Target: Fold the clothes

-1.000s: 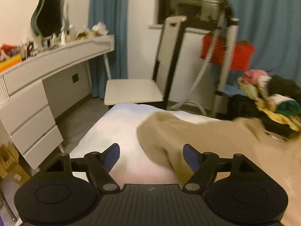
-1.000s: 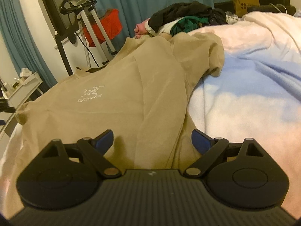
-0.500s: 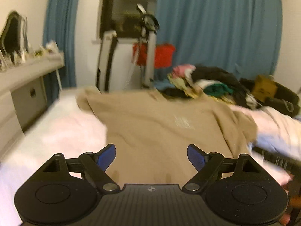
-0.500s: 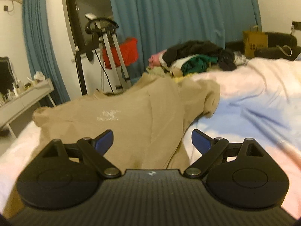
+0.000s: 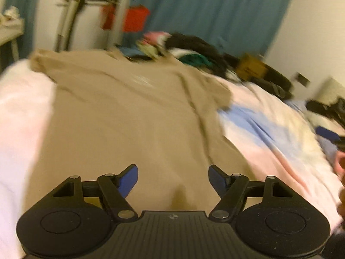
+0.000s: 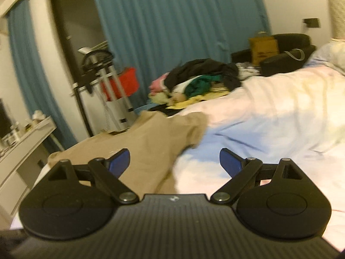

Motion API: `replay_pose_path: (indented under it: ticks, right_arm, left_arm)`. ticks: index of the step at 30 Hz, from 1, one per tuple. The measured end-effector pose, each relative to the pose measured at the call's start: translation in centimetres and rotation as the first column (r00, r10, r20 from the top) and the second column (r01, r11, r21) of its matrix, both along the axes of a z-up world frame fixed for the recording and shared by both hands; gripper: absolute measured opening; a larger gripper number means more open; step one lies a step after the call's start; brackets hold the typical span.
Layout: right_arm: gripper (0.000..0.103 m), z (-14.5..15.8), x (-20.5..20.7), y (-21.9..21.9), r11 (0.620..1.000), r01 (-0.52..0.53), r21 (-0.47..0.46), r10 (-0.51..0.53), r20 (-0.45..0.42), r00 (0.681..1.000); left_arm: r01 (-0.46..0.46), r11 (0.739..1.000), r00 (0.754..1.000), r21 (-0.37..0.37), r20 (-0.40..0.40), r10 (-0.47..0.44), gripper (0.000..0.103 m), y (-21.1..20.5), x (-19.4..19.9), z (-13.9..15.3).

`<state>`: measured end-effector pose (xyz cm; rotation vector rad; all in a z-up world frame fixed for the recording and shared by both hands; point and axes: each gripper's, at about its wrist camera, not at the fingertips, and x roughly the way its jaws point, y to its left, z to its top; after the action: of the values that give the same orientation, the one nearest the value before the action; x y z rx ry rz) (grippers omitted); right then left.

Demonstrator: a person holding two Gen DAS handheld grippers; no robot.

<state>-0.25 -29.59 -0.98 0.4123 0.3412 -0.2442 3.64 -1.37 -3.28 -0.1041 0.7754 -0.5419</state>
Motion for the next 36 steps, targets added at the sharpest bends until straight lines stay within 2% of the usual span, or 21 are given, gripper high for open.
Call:
replay_pose_path:
  ticks: [4,6,8,10,11,12,13,15,18,20,23,27,30,34,36]
  right_arm:
    - [0.091,-0.3,-1.0,-1.8,0.997,0.026,0.068,-0.027,0.015,1.000]
    - [0.091,-0.6,-0.9,-2.1,0.996,0.021,0.091,-0.022,0.018,1.000]
    - [0.091,-0.9,-0.7,-2.1,0.995,0.010,0.100,-0.011,0.014,1.000]
    - [0.091,-1.2,-0.5,-2.1,0.994,-0.001,0.108,0.000,0.010,1.000]
    - [0.091,-1.4,-0.5,-2.2,0.994,-0.006,0.113,0.005,0.009,1.000]
    - [0.091,-1.5,-0.4,-2.2,0.993,-0.010,0.118,0.009,0.009,1.000]
    - [0.091,-1.6,-0.3,-2.3,0.992,-0.015,0.123,0.014,0.009,1.000]
    - [0.091,-1.8,-0.3,-2.6,0.991,-0.016,0.136,0.014,0.015,1.000]
    - [0.091,-2.2,-0.3,-3.3,0.981,-0.014,0.191,0.007,0.039,0.999]
    - [0.092,-2.6,-0.1,-4.0,0.970,-0.015,0.245,0.002,0.054,0.999]
    - [0.093,-3.7,2.2,-5.9,0.922,-0.036,0.385,0.007,0.078,0.997]
    - [0.093,-6.7,7.8,-8.6,0.787,-0.113,0.607,0.062,0.105,0.993]
    - [0.093,-9.8,12.7,-9.4,0.705,-0.156,0.692,0.111,0.109,0.988]
    - [0.093,-14.2,18.6,-9.5,0.657,-0.137,0.742,0.105,0.090,0.990]
    - [0.092,-15.9,21.0,-9.6,0.645,-0.139,0.751,0.095,0.102,0.990]
  left_arm:
    - [0.133,0.990,0.989,-0.034,-0.057,-0.135,0.057,-2.6,-0.7,-1.6]
    - [0.198,0.979,0.976,-0.045,-0.080,-0.202,0.056,-4.2,-1.0,-2.4]
    - [0.238,0.970,0.963,-0.047,-0.117,-0.242,0.055,-5.7,-1.2,-3.5]
    - [0.258,0.965,0.947,-0.051,-0.186,-0.263,0.052,-7.1,-0.9,-5.1]
    - [0.260,0.964,0.945,-0.049,-0.191,-0.265,0.052,-7.5,-1.0,-5.5]
    - [0.262,0.964,0.944,-0.048,-0.193,-0.266,0.043,-8.0,-1.1,-5.9]
    - [0.272,0.961,0.945,-0.042,-0.178,-0.275,0.024,-8.4,-1.3,-6.0]
    - [0.294,0.954,0.939,-0.059,-0.169,-0.300,0.003,-8.9,-1.4,-5.6]
    - [0.347,0.932,0.925,-0.102,-0.125,-0.358,0.002,-9.8,-2.0,-4.7]
    - [0.374,0.922,0.917,-0.102,-0.107,-0.384,0.002,-10.6,-2.2,-4.5]
    - [0.399,0.911,0.909,-0.099,-0.089,-0.408,0.002,-11.6,-2.4,-4.4]
    - [0.397,0.913,0.912,-0.094,-0.075,-0.404,0.002,-11.5,-2.6,-4.7]
    - [0.381,0.917,0.917,-0.120,-0.080,-0.391,0.002,-10.9,-2.4,-4.6]
    - [0.349,0.923,0.924,-0.159,-0.107,-0.368,0.002,-10.4,-1.5,-5.1]
    - [0.351,0.923,0.922,-0.160,-0.111,-0.370,0.002,-10.5,-1.2,-5.5]
